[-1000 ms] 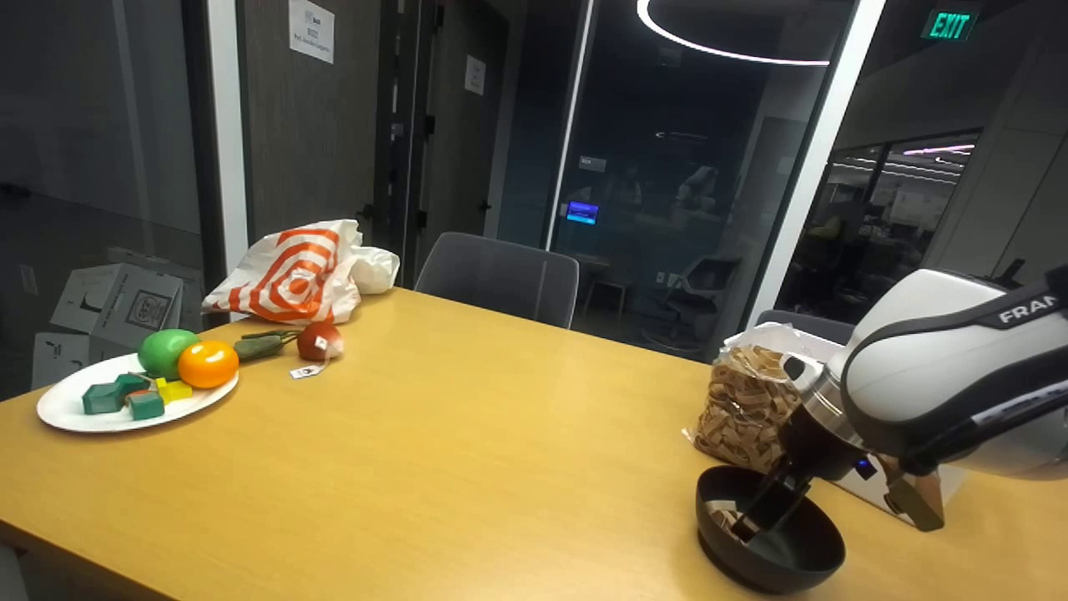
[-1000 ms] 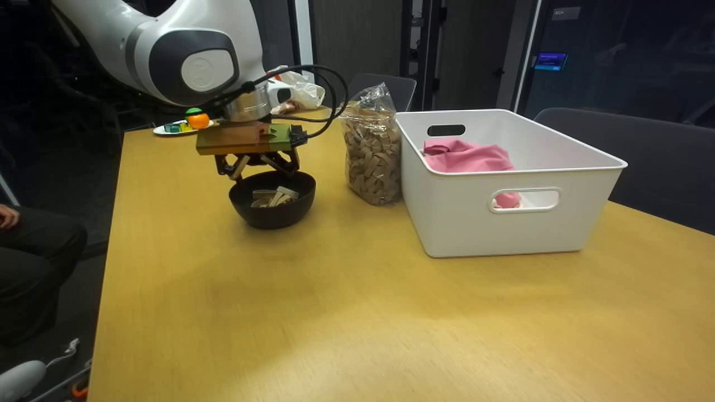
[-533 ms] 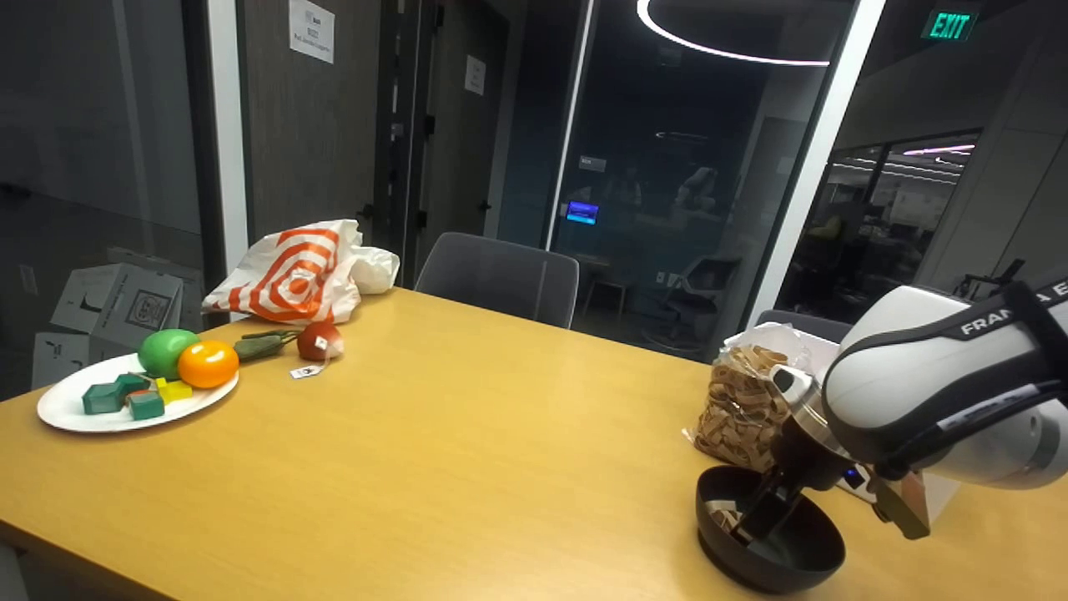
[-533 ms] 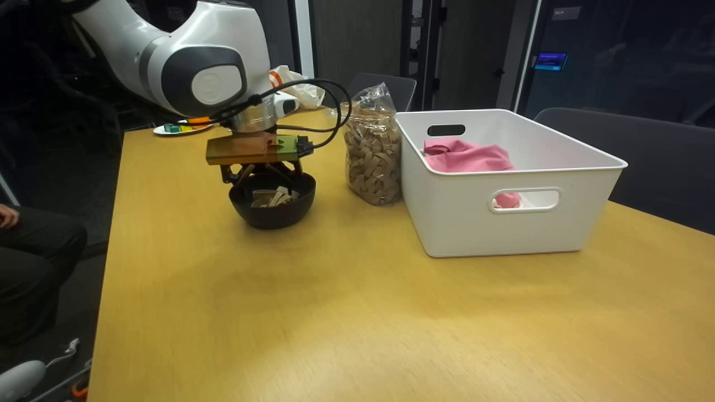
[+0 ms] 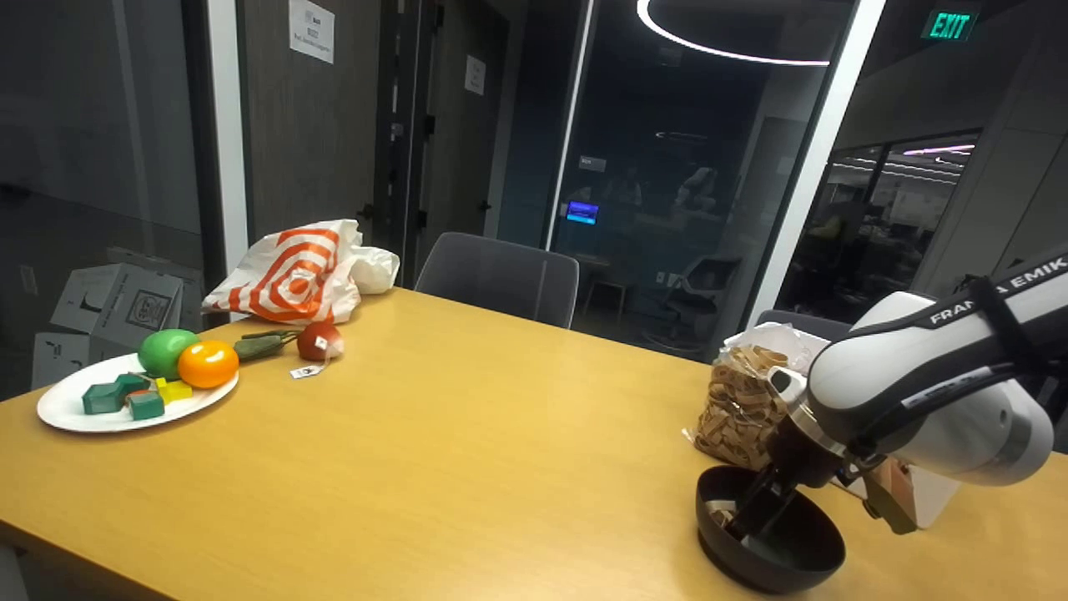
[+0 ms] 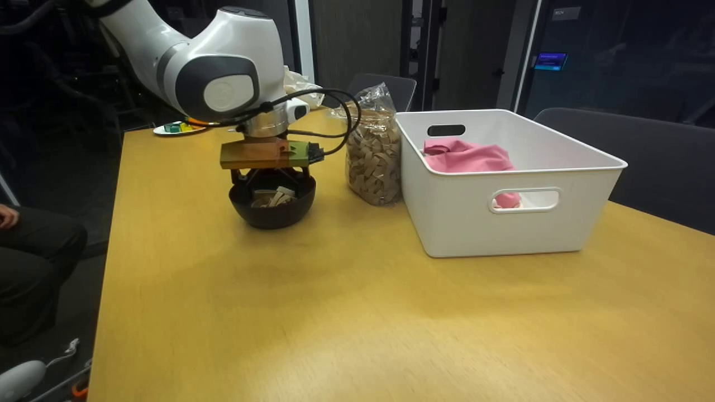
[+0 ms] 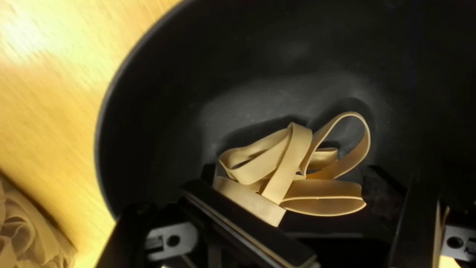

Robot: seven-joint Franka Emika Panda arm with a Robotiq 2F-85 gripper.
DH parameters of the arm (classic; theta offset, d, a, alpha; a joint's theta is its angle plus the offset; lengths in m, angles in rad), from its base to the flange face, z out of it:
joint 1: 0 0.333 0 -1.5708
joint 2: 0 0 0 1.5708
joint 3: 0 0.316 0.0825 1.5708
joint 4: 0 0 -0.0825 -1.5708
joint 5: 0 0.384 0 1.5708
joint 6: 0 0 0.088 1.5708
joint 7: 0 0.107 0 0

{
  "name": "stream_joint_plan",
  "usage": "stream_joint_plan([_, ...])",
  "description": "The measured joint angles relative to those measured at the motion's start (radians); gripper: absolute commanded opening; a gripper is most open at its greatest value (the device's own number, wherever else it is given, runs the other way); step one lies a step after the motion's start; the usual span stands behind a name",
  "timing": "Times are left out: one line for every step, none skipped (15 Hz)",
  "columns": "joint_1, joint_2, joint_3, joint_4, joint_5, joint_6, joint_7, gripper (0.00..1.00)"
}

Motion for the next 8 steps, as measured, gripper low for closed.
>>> stream_joint_plan([-0.006, 0.006, 0.003, 0.003, 0.000, 0.000, -0.003, 1.00])
stream_joint_plan([-0.011, 0.013, 0.006, 0.006, 0.000, 0.000, -0.005, 1.00])
stream_joint_plan([-0.016, 0.020, 0.009, 0.008, 0.000, 0.000, -0.007, 1.00])
stream_joint_plan([-0.020, 0.028, 0.013, 0.010, 0.000, 0.000, -0.008, 1.00])
stream_joint_plan([-0.024, 0.036, 0.017, 0.012, 0.000, 0.000, -0.009, 1.00])
stream_joint_plan([-0.028, 0.043, 0.022, 0.013, 0.000, 0.000, -0.010, 1.00])
stream_joint_plan([-0.033, 0.049, 0.027, 0.016, 0.000, 0.000, -0.010, 0.75])
stream_joint_plan([-0.037, 0.054, 0.032, 0.018, 0.000, 0.000, -0.010, 0.72])
